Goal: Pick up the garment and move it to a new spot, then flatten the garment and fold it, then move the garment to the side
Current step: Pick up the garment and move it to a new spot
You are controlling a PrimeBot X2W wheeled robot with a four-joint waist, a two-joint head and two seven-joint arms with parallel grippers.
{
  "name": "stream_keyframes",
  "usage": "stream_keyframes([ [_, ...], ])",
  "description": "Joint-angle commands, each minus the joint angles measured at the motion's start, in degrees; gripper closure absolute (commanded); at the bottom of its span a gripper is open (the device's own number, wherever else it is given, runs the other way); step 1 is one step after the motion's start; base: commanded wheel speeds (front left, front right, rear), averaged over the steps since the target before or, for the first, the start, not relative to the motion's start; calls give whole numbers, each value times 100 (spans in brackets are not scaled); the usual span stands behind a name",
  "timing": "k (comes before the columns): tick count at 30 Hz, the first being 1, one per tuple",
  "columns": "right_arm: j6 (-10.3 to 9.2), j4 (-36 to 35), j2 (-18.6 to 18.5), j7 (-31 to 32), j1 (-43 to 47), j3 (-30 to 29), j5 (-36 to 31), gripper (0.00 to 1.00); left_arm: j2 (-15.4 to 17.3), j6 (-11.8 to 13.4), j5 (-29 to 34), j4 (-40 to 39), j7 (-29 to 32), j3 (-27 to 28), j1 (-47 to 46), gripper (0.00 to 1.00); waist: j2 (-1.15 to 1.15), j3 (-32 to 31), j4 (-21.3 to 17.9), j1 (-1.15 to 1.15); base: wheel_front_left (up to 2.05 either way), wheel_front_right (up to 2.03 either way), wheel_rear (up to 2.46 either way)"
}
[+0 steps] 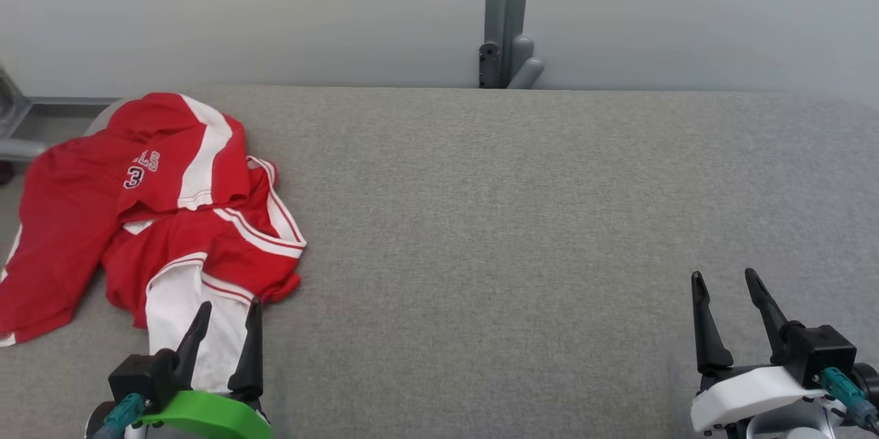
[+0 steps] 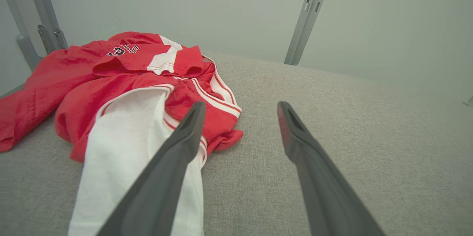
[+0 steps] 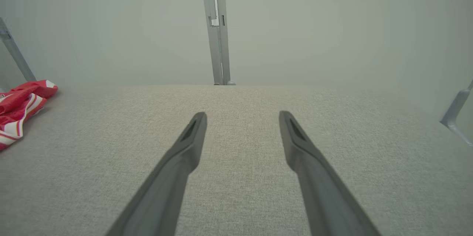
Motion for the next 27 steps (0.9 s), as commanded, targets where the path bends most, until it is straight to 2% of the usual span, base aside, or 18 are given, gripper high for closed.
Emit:
stream_keyframes([
  [1, 0, 12, -20, -18, 9, 41, -48, 0, 44, -15, 34, 30, -1, 49, -11, 0, 0, -25, 468, 0, 0, 0, 0],
  [8, 0, 77, -21, -18, -160, 257, 36, 0, 99, -15, 49, 87, -1, 200, 171, 0, 0, -105, 1329, 0, 0, 0, 0],
  [14, -1, 130, -21, -18, -255, 402, 59, 0, 120, -15, 57, 64, -1, 296, 242, 0, 0, -121, 1616, 0, 0, 0, 0],
  [18, 0, 132, -22, -18, -277, 475, 50, 0, 131, -15, 59, 41, -1, 383, 248, 0, 0, -89, 1603, 0, 0, 0, 0],
  [22, -1, 137, -23, -18, -258, 512, 25, 0, 135, -15, 10, 98, -1, 450, 174, 0, 0, -11, 1415, 0, 0, 0, 0],
  [24, -1, 112, -23, -18, -282, 539, -9, 0, 175, -15, -121, 186, -1, 531, 17, 0, 0, 111, 1268, 0, 0, 0, 0],
  [27, -1, 40, -22, -18, -432, 536, -101, 0, 262, -15, -296, 310, 96, 317, -519, 0, 0, 469, 1069, 0, 0, 0, 0],
])
